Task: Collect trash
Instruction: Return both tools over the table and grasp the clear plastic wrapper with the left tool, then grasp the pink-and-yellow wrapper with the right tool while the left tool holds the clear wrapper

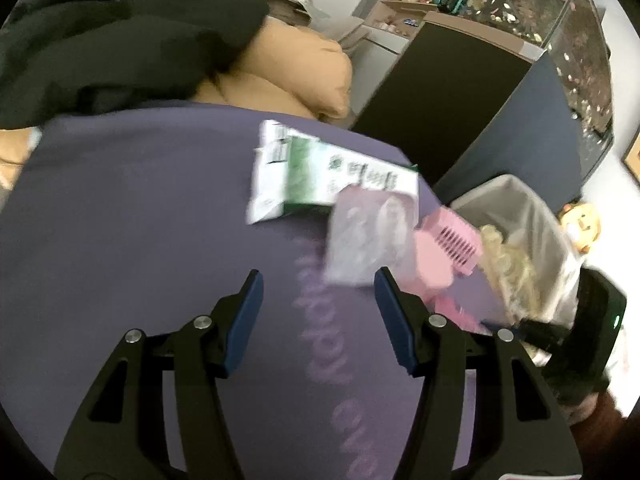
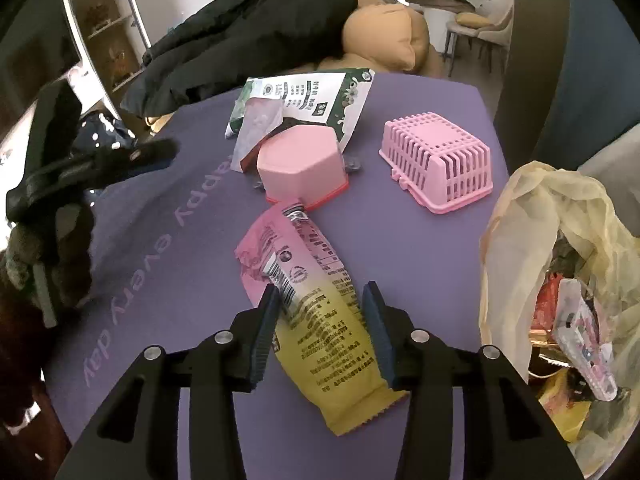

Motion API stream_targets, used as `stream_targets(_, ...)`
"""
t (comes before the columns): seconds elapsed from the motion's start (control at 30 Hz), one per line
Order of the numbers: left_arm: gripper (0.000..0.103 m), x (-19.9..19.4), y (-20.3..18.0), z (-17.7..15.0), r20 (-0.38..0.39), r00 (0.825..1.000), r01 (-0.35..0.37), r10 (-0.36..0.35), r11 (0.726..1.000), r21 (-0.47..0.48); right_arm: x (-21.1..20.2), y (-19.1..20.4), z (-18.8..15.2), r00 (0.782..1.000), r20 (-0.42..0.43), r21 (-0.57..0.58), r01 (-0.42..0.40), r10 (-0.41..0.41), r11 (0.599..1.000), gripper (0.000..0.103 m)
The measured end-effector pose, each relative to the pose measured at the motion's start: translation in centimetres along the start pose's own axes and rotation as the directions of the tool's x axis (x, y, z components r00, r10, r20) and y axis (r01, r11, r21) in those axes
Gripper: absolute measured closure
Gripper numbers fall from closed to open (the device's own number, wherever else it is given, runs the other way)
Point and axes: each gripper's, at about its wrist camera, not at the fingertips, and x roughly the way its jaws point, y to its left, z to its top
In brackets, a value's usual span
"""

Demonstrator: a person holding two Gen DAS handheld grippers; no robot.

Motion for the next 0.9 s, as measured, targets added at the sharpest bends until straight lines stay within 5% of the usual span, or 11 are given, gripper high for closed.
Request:
stream_targets(0.23, 0.053, 5.6, -1.2, 3.0, -0.061, 0.998, -0.028, 0.032, 0.998, 0.058, -0.2, 0.7, -0.2, 0.999, -0.032, -0.054, 0.0, -0.002, 0.999, 0.051)
stream_targets(0.3, 0.064, 6.1, -1.4, 3.3, -0.072, 0.997, -0.002, 0.007, 0.998, 0.059, -0.2, 0.9, -0.3, 0.999, -0.034, -0.063, -0.005, 0.003, 0.998, 0.048)
stream_targets(0.37, 0.088, 6.0, -1.6, 3.3, -0.072, 0.997, -0.002, 0.005, 0.999, 0.052, -0.2, 1.1, -0.3, 0.999, -0.032, -0.072, 0.002, -0.005, 0.997, 0.047)
stream_targets(0.47, 0.097, 4.7, -1.6, 2.7, -0.048, 0.999, -0.004, 0.005, 1.0, 0.027, 0.0, 1.6, -0.3, 0.999, -0.033, -0.073, 0.022, -0.024, 0.997, 0.042)
stream_targets(0.63, 0.101, 0.8, -1.6, 1.2, 0.014, 1.0, 0.005, -0.005, 1.0, 0.006, 0.7, 3.7, -0.1, 0.99, -0.074, -0.184, 0.106, -0.121, 0.977, 0.036)
stream_targets(0.9, 0.102, -4.9, 1.0, -0.9, -0.007, 0.998, -0.064, 0.064, 0.998, -0.014, -0.8, 4.8, 0.5, 0.998, -0.038, -0.246, 0.045, -0.056, 0.968, 0.036)
